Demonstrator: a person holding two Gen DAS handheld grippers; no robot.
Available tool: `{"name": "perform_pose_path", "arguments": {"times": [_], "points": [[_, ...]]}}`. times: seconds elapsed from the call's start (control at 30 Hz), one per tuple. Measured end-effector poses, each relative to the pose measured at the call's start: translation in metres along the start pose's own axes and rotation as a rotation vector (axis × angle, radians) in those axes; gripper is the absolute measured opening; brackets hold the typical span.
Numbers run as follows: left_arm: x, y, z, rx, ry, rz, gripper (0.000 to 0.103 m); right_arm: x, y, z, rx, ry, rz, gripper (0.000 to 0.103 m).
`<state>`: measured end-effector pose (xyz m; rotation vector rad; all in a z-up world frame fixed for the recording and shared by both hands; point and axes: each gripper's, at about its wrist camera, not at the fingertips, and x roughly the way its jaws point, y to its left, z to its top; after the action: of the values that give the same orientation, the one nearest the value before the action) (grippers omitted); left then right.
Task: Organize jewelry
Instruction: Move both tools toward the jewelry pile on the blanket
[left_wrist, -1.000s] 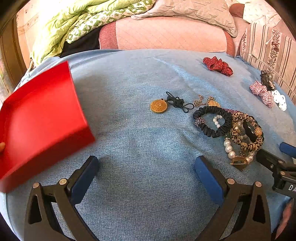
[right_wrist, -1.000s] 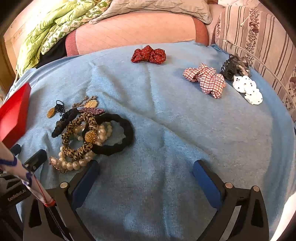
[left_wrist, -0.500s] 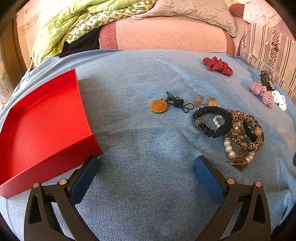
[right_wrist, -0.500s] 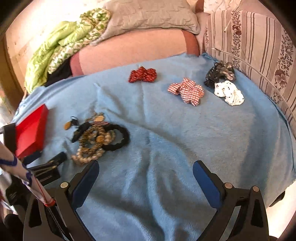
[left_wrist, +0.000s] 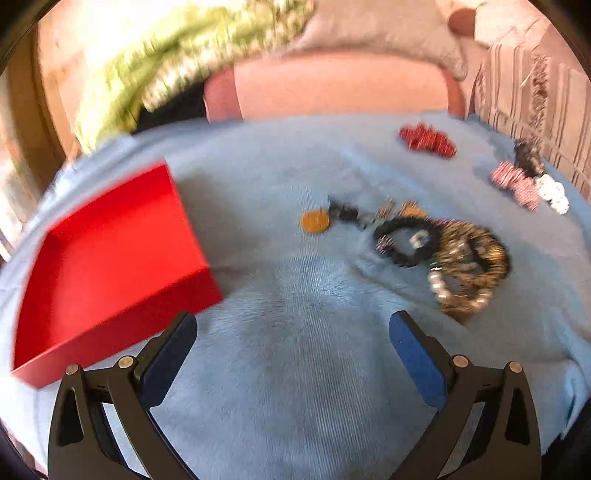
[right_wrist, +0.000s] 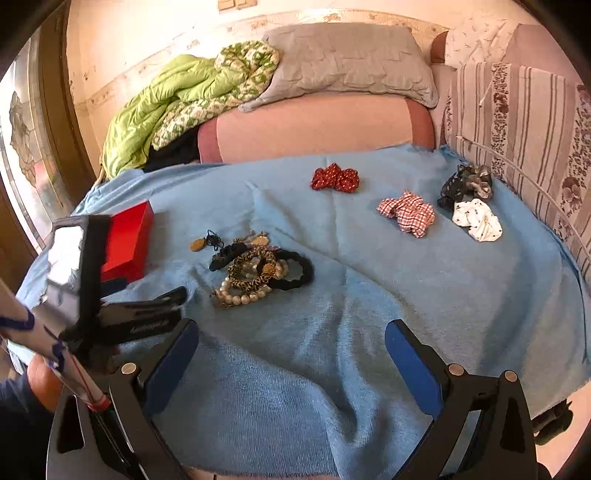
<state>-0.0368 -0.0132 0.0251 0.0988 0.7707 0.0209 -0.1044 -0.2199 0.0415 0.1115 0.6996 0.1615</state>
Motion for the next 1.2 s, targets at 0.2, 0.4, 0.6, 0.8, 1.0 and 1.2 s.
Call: {"name": "perform_pose_path", "arguments": {"times": [0.2,0.4,0.6,0.8,1.0,1.2], "points": [[-0.076,-0.002,-0.011,-0.018,-0.109,-0.019,0.103,-0.011,-0.009,-0.01,0.025,0.002,-0.007,0.103],[-0.112,-0.008,-0.007,-0.005,-0.144,-0.027,0.103,-0.018,-0.013,-0.013,0.039,-0.008,-0.014,0.103],[-0.129,-0.011,-0.005,-0.021,-0.158,-0.038,0.103,-0.026,-0.022,-0.018,0.053,-0.011,-0.025,0.103],[-0.138,-0.016,-0.003,-0.014,-0.164,-0.038,0.103,-0.03,-0.027,-0.02,0.067,-0.012,-0.021,0.103],[-0.146,-0.017,-0.002,-0.016,-0.17,-0.027,0.103,-0.031,-0.028,-0.02,0.071,-0.011,-0.017,0.103],[-0.155,-0.015,-0.003,-0.022,-0.176,-0.017,0.103,-0.033,-0.028,-0.021,0.077,-0.011,-0.01,0.103]]}}
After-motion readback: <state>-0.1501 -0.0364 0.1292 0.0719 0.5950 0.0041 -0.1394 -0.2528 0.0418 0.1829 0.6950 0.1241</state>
